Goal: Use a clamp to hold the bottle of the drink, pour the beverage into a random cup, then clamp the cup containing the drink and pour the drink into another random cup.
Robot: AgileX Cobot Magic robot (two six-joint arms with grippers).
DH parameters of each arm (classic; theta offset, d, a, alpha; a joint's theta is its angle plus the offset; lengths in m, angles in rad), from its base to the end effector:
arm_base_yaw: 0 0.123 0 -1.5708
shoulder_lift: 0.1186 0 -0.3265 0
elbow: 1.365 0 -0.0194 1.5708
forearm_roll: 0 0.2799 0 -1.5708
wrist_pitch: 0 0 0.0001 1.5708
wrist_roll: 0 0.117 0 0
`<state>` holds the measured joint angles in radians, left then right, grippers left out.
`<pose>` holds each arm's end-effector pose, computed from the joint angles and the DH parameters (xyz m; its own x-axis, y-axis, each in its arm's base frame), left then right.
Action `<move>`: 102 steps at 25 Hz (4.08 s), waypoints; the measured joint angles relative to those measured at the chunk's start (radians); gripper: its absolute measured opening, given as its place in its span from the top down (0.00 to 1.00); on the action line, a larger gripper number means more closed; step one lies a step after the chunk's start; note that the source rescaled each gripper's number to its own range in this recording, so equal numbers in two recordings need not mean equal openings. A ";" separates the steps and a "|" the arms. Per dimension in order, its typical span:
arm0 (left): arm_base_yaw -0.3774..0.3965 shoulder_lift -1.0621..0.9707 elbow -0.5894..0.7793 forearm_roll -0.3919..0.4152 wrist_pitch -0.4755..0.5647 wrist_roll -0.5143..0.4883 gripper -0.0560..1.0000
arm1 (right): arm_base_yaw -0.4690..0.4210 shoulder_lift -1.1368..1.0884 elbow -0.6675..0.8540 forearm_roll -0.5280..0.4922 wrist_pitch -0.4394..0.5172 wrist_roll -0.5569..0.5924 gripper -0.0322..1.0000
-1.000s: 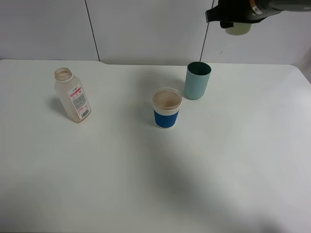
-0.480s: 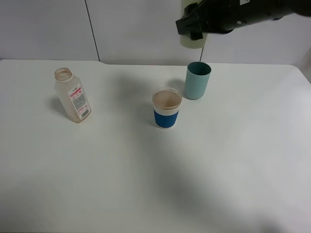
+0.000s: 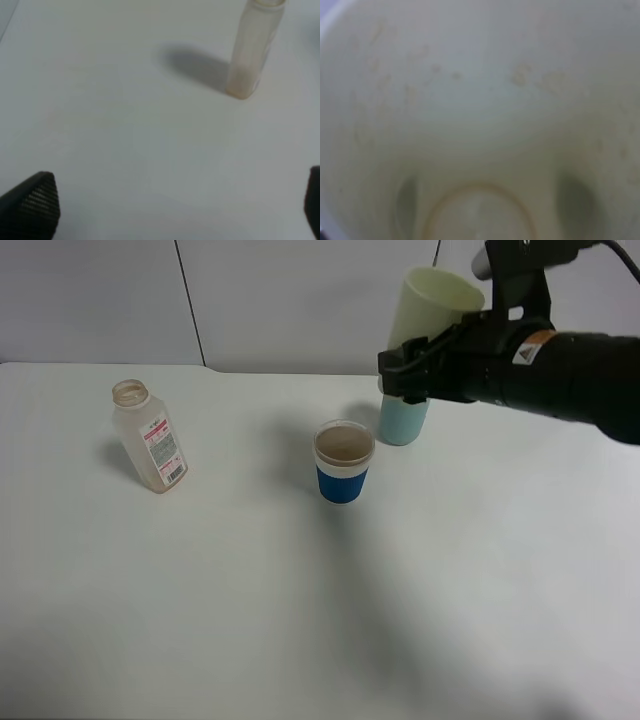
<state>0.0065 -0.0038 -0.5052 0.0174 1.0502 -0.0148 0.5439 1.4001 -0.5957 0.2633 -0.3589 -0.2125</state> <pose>0.0015 0.0018 0.2822 -0.4384 -0.0090 -0.8988 -0.0228 0.9997 0.0011 0.2753 0.1540 0.2375 -0.3244 -0.1558 -0.9330 -0.4314 0.9022 -0.0006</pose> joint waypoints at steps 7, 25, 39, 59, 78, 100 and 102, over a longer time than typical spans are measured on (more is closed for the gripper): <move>0.000 0.000 0.000 0.000 0.000 0.000 0.01 | 0.000 -0.003 0.174 0.009 -0.161 -0.003 0.95; 0.000 0.000 0.000 0.000 0.000 0.000 0.01 | -0.051 0.289 0.304 0.362 -0.691 -0.058 0.95; 0.000 0.000 0.000 0.000 0.000 0.000 0.01 | -0.051 0.558 0.278 0.319 -0.846 0.127 0.95; 0.000 0.000 0.000 0.000 0.000 0.000 0.01 | -0.051 0.670 0.251 0.315 -0.854 0.203 0.96; 0.000 0.000 0.000 0.000 0.000 0.000 0.01 | -0.051 0.678 0.251 0.320 -0.851 0.160 0.57; 0.000 0.000 0.000 0.000 0.000 0.000 0.01 | -0.051 0.317 0.253 0.351 -0.593 -0.048 0.00; 0.000 0.000 0.000 0.000 0.000 0.000 0.01 | -0.051 0.245 0.253 0.373 -0.559 -0.130 0.00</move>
<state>0.0065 -0.0038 -0.5052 0.0174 1.0502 -0.0148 0.4929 1.6447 -0.3425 0.6363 -0.9176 -0.3421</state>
